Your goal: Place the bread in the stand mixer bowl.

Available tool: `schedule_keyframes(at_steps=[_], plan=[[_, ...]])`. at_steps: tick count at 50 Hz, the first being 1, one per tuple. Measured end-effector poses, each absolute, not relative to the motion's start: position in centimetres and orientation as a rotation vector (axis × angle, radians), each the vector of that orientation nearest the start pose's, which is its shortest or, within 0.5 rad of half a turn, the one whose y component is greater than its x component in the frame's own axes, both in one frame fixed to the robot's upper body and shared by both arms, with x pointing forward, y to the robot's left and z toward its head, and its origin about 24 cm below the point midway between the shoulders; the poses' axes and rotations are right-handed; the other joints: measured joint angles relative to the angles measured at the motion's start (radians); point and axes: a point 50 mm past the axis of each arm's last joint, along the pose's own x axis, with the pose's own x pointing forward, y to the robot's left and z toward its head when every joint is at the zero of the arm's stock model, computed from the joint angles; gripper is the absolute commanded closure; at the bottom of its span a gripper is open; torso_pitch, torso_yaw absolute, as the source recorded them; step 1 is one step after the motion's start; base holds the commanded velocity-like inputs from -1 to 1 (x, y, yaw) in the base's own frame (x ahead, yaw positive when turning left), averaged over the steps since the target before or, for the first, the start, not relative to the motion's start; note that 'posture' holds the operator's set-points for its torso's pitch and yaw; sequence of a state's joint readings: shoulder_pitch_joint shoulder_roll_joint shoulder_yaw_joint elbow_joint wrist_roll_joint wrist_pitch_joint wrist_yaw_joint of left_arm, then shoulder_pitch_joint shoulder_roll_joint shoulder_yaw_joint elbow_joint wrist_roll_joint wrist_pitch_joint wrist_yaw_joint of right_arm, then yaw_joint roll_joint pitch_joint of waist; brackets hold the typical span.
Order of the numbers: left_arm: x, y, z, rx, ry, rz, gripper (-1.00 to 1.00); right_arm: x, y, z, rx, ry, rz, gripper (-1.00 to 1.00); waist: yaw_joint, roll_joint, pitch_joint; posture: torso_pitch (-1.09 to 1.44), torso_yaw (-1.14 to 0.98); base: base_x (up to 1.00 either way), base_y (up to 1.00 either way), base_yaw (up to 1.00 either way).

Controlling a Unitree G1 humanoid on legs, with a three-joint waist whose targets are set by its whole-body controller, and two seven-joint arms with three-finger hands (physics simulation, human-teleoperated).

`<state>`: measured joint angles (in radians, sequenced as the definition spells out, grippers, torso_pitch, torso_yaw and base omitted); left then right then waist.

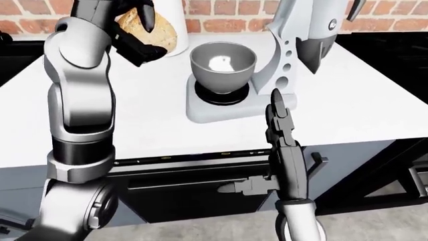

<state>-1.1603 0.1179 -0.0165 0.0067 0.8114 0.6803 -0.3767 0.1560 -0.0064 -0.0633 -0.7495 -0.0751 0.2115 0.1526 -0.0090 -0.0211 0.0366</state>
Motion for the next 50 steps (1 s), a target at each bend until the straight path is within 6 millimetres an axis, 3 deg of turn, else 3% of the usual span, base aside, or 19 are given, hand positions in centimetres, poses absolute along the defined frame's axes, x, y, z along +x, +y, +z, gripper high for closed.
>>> schedule_keyframes(at_steps=[19, 28, 40, 50], plan=[[34.1, 6.1, 35.5, 0.789, -0.453, 0.007, 1.00, 19.6, -16.8, 15.6, -0.131, -0.370, 0.012, -1.00, 0.000, -0.005, 0.001, 0.00, 0.00, 0.00, 0.00, 0.00], [34.4, 5.0, 36.3, 0.788, -0.466, -0.008, 1.00, 19.5, -16.7, 15.7, -0.131, -0.376, 0.016, -1.00, -0.001, -0.006, 0.001, 0.00, 0.00, 0.00, 0.00, 0.00], [35.5, 3.6, 35.8, 0.776, -0.442, -0.042, 1.00, 19.2, -16.8, 15.9, -0.130, -0.383, 0.011, -1.00, -0.001, -0.007, 0.002, 0.00, 0.00, 0.00, 0.00, 0.00], [35.2, 2.1, 35.9, 0.758, -0.459, -0.075, 1.00, 19.1, -16.9, 16.0, -0.128, -0.385, 0.008, -1.00, -0.002, -0.009, 0.002, 0.00, 0.00, 0.00, 0.00, 0.00]])
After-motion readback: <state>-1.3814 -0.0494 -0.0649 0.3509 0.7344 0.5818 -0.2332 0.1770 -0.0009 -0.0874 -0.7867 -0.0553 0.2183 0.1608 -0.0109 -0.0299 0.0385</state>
